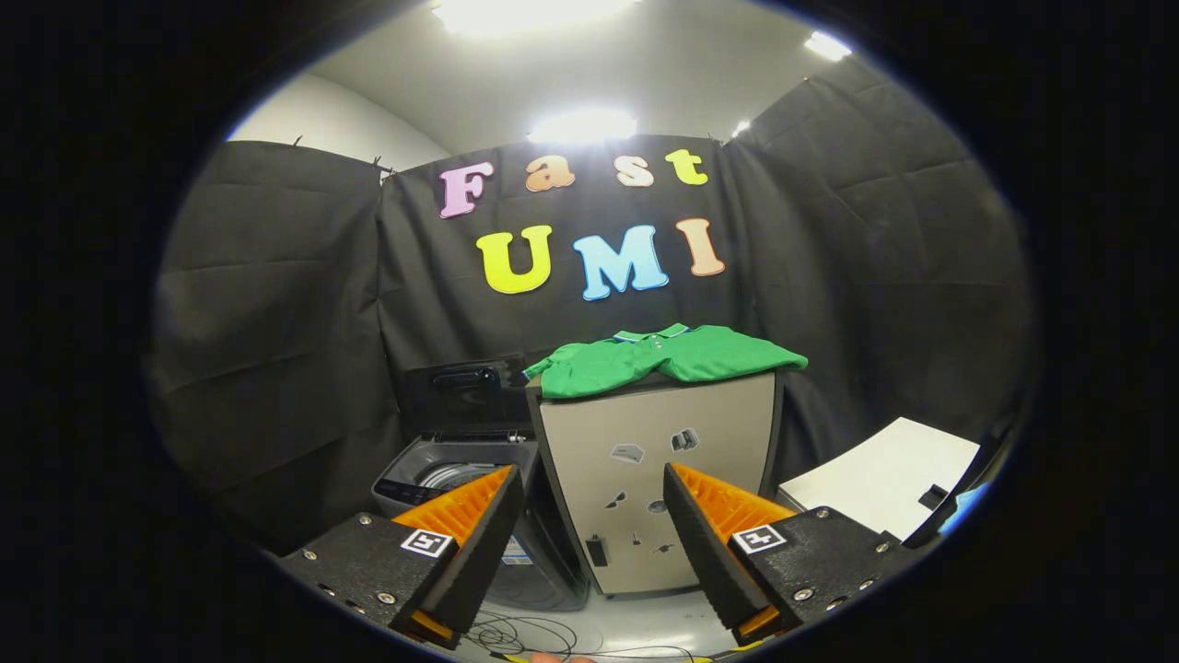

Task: Put the clothes into the washing machine and then close the washing machine lid.

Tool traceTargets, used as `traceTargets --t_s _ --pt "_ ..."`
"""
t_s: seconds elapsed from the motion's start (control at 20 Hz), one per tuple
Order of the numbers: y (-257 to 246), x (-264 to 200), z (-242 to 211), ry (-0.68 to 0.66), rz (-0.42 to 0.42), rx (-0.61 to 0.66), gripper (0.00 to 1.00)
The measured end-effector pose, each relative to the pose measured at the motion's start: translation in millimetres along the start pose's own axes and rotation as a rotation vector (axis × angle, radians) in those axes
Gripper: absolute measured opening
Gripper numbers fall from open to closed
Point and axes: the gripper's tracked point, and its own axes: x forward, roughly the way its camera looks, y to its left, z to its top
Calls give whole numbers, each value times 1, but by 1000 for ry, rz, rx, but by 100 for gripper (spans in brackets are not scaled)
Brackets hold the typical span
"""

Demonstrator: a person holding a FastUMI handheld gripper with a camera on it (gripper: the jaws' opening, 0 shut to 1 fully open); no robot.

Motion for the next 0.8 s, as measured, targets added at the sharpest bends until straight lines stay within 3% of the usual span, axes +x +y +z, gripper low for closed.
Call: traceTargets --t_s 0.45,0.8 --pt "3 4 -6 14 4 -12 94" --pt "1 23 18 -20 -12 -28 94"
